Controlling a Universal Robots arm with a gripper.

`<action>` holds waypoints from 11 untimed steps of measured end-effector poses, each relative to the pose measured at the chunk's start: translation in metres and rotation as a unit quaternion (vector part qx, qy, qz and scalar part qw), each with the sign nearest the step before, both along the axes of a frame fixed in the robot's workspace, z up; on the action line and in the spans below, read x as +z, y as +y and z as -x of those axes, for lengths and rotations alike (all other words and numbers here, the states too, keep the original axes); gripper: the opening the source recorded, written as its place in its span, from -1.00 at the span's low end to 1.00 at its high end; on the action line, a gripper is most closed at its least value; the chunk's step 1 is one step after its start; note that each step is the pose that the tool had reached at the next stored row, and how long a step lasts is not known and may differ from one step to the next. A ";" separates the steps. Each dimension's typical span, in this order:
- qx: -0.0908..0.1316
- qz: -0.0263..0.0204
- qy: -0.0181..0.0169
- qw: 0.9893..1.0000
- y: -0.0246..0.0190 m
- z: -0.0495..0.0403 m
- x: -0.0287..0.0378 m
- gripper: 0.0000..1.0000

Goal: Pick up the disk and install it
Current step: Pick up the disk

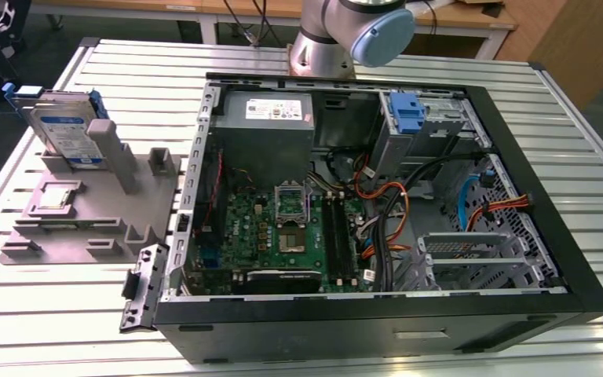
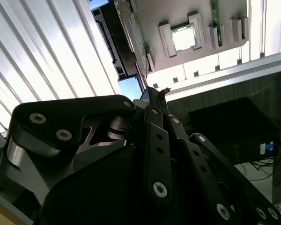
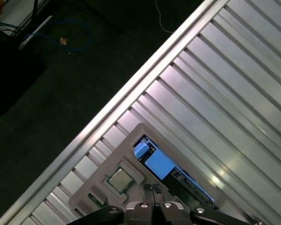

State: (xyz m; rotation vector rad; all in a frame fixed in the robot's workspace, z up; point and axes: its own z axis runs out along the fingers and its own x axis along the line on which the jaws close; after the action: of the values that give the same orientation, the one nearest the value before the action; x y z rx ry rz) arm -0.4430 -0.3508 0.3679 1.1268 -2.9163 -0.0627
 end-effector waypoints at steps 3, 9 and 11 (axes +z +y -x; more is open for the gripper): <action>0.003 0.000 0.000 1.000 0.0000 0.0000 0.0000 -0.80; 0.004 0.000 0.000 1.000 0.0000 0.0000 0.0000 -0.80; 0.004 0.000 0.000 1.000 0.0000 0.0000 0.0000 -0.80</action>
State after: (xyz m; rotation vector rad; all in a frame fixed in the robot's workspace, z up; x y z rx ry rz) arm -0.4430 -0.3508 0.3680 1.1380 -2.9117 -0.0626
